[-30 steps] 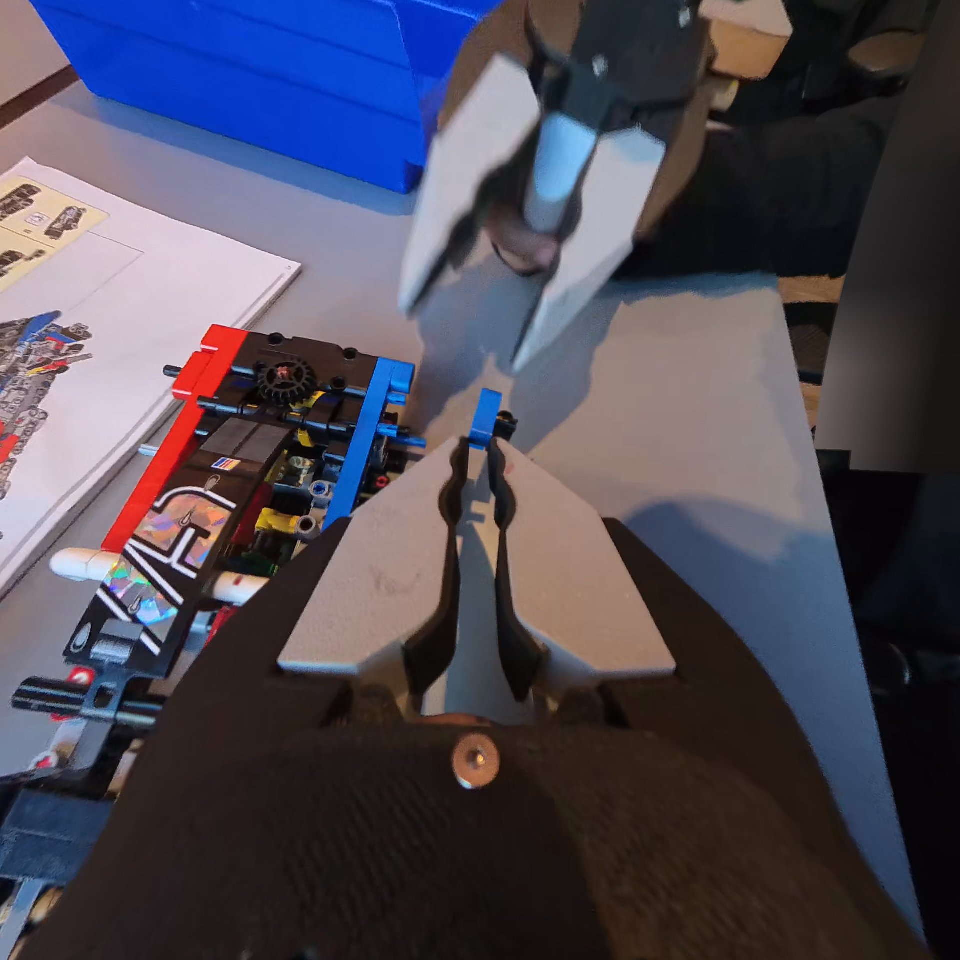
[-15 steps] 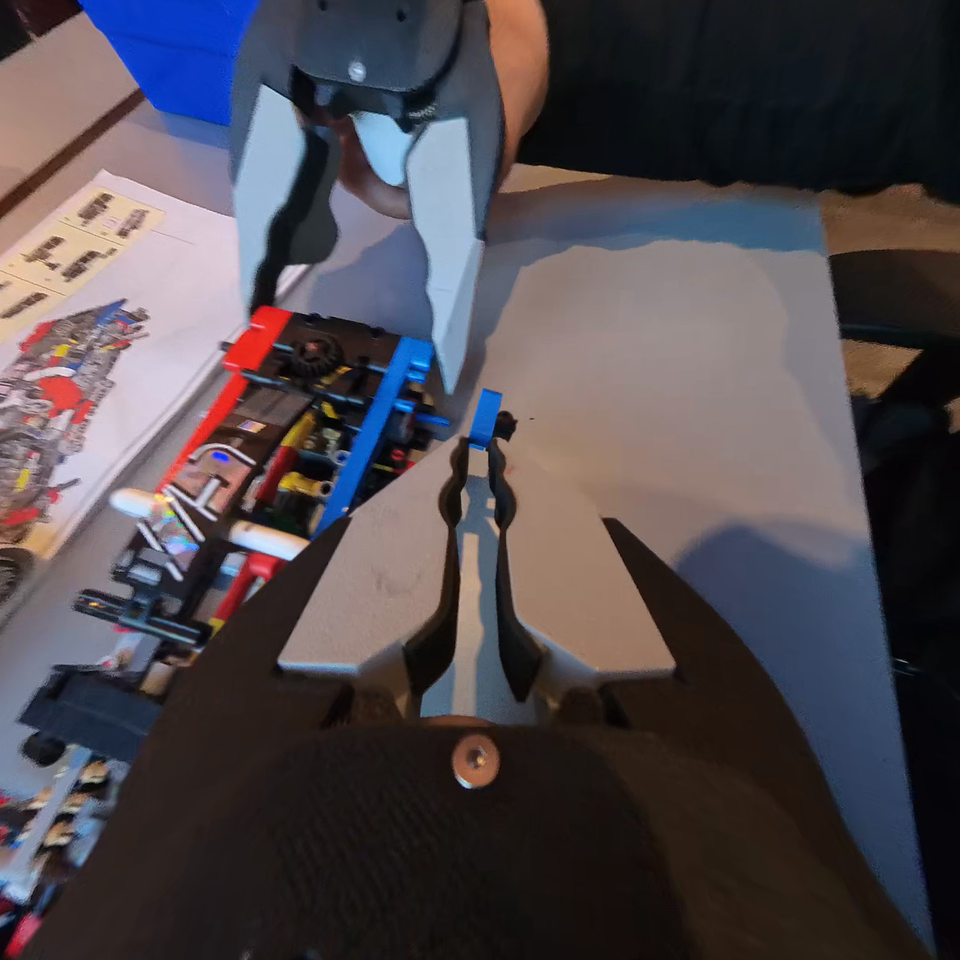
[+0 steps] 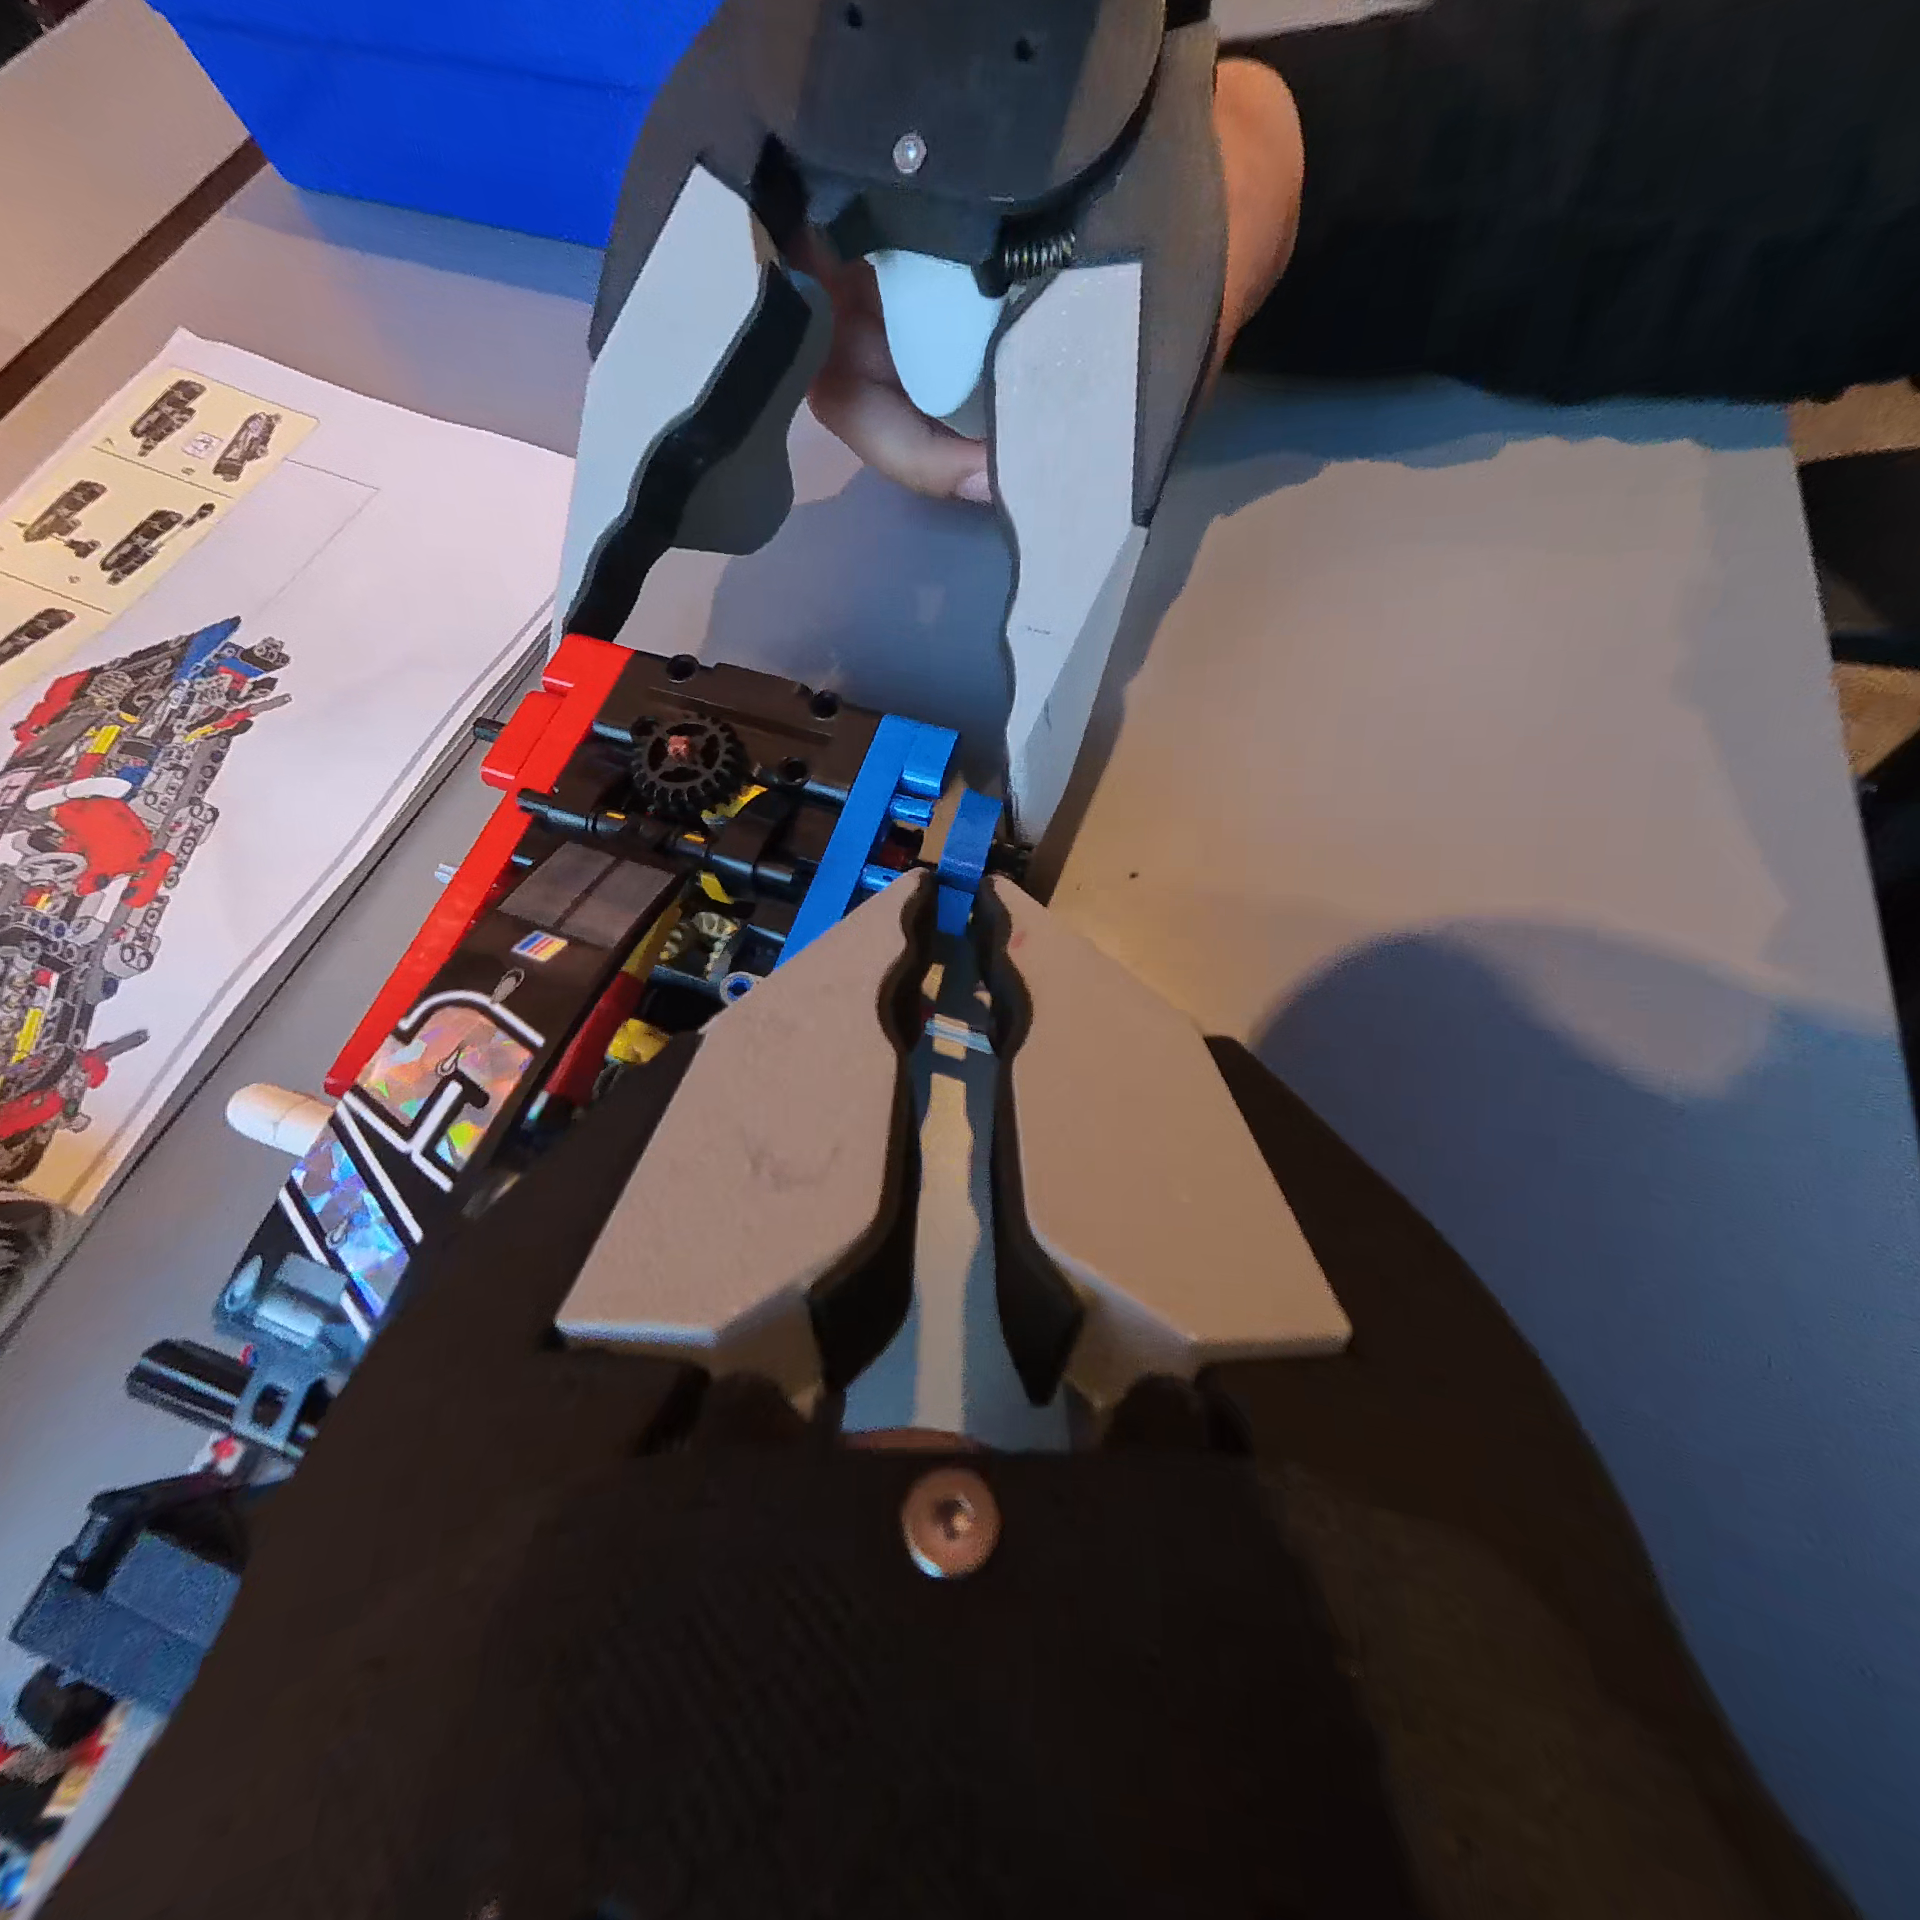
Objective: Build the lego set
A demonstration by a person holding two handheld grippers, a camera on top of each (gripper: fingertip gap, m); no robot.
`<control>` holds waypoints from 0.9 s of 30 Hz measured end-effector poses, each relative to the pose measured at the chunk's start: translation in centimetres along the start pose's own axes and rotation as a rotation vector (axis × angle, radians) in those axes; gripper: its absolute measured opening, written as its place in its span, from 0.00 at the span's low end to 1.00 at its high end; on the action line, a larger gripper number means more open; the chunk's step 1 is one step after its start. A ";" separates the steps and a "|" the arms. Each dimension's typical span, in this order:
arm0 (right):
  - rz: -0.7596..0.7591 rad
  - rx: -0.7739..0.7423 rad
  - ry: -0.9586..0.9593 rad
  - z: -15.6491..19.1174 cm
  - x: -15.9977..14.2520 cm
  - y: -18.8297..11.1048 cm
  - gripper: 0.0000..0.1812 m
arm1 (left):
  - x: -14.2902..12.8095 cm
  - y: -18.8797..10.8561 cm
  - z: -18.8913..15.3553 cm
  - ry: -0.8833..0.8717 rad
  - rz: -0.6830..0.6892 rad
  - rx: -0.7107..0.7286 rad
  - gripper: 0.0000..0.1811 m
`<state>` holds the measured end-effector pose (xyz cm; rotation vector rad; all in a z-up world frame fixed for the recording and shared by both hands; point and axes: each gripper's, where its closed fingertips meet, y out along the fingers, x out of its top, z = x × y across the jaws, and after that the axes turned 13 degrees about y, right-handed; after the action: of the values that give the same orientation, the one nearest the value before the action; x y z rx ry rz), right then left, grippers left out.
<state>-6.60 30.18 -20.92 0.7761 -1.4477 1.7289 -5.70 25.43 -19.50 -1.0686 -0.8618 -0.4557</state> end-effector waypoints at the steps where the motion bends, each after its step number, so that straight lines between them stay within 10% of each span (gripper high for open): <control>1: -0.002 0.005 0.008 0.0 0.0 0.0 0.60 | 0.0 -0.1 0.0 -0.018 -0.016 0.001 0.03; 14: 0.032 0.067 0.086 0.1 -1.4 -2.3 0.57 | 0.6 -1.5 -0.7 -0.067 -0.197 -0.073 0.03; 27: -0.001 -0.127 -0.094 2.0 -1.7 -1.2 0.60 | 1.0 -1.6 -2.6 0.363 -0.219 0.006 0.03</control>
<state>-4.74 28.07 -21.31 0.7988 -1.6035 1.6009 -5.17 22.48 -18.36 -0.8532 -0.6568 -0.8032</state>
